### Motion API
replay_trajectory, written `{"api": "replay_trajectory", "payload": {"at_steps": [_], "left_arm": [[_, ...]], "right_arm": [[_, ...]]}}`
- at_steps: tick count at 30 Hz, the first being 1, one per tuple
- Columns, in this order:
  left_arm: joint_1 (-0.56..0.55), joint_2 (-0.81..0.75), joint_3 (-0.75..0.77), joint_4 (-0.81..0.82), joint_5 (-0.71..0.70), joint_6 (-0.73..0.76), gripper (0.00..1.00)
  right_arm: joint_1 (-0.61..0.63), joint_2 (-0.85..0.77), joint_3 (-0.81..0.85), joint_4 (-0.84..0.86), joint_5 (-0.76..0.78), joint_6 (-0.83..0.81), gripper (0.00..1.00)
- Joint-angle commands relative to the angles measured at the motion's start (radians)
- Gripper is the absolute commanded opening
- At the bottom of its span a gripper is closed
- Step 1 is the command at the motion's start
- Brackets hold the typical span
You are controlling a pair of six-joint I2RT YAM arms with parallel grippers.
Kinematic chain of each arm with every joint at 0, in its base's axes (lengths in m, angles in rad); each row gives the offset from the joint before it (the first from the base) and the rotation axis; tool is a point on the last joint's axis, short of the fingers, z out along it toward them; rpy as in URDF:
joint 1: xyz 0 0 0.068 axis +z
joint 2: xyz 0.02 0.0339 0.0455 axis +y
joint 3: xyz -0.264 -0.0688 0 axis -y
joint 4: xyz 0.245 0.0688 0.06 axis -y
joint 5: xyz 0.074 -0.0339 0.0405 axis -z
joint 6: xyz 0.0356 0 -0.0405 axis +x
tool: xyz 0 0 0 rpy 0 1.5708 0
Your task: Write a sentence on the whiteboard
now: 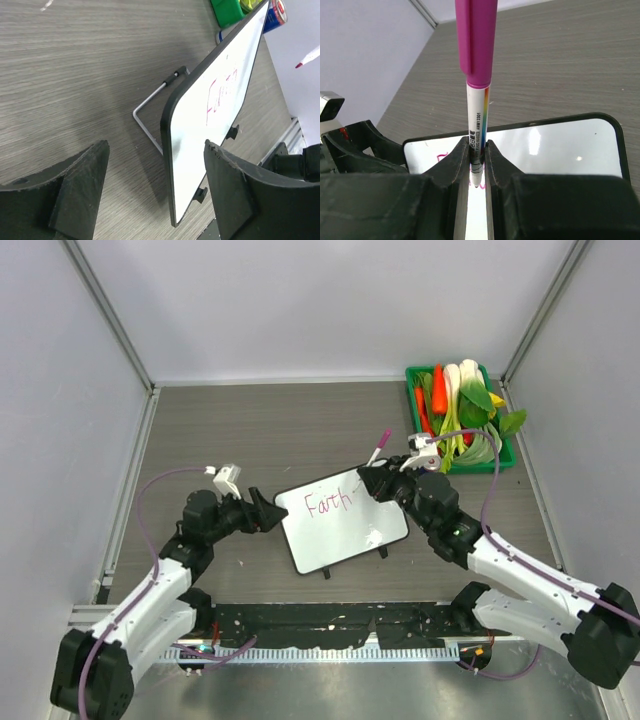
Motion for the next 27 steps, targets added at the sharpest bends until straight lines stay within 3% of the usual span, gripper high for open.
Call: {"api": "replay_trajectory", "payload": {"at_steps": [1,6,9,16,19,23,27], "left_arm": [[0.004,-0.159,0.055,-0.160,-0.131,0.003,0.81],[-0.013,-0.342,0.137,-0.308,-0.207,-0.012,0.85],[-0.041,-0.330,0.209,-0.317,-0.165,-0.015,0.86],[-0.206,-0.085,0.417,-0.267,-0.020,0.077,0.88],[-0.287,0.033,0.447,-0.106,0.088,0.040,0.89],[-0.379,0.159,0.480,-0.003,0.105,0.023,0.84],[-0.418,0.253,0.484,0.092,0.114,-0.001,0.74]], "right_arm": [[0.001,-0.063,0.045,-0.027,-0.024,0.025,0.01],[-0.001,-0.105,0.044,-0.054,-0.091,0.045,0.01],[-0.002,-0.115,0.048,-0.056,-0.151,0.069,0.02],[-0.011,-0.103,0.027,0.025,-0.327,0.157,0.01],[-0.016,-0.103,0.015,0.059,-0.360,0.207,0.01],[-0.031,-0.115,-0.019,0.102,-0.363,0.272,0.01],[-0.066,-0.126,-0.037,0.131,-0.380,0.310,0.01]]}}
